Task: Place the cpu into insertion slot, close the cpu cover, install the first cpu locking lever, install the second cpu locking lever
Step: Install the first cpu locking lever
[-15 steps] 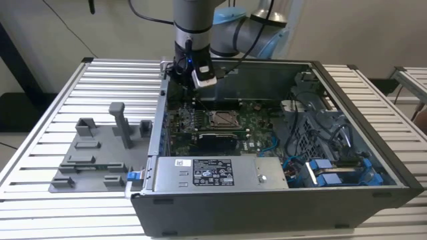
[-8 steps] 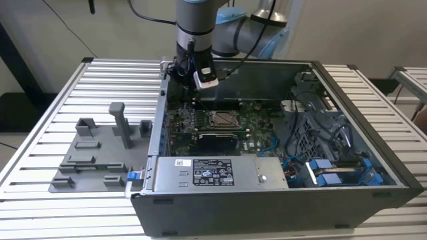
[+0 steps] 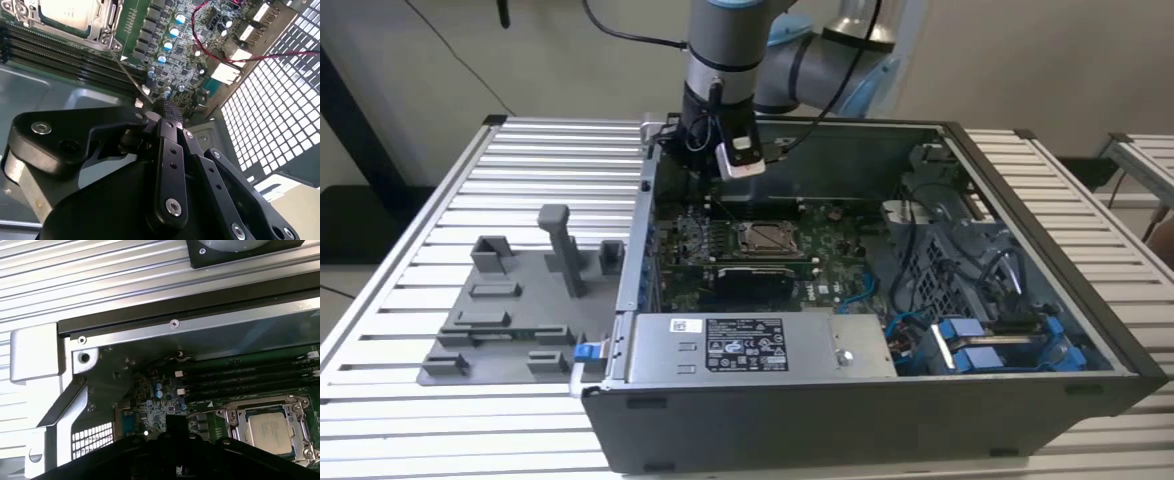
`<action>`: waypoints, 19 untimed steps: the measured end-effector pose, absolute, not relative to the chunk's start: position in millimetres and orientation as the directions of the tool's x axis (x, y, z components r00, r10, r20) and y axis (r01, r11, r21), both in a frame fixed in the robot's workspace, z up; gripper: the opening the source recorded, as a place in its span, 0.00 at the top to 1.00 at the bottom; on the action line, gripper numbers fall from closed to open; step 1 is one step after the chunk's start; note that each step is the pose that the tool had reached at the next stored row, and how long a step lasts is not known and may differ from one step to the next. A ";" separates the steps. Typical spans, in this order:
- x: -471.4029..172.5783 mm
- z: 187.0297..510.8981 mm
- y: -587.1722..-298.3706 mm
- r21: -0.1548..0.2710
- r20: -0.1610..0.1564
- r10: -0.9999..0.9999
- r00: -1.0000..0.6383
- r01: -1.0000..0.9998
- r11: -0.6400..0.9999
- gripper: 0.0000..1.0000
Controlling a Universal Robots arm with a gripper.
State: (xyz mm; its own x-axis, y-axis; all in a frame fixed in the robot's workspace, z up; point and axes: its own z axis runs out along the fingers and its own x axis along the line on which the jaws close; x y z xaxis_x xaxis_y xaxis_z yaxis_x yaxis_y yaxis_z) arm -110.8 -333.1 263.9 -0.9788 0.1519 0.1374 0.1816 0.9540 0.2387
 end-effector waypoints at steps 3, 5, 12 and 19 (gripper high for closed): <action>-110.6 263.9 -333.1 0.239 0.138 0.152 -0.979 0.182 0.954 0.89; -110.4 263.8 -333.1 0.240 0.138 0.152 -0.979 0.182 0.954 0.89; -109.4 258.5 -333.0 0.247 0.139 0.150 -0.979 0.181 0.952 0.89; -109.2 254.3 -332.8 0.268 0.145 0.143 -0.979 0.178 0.947 0.89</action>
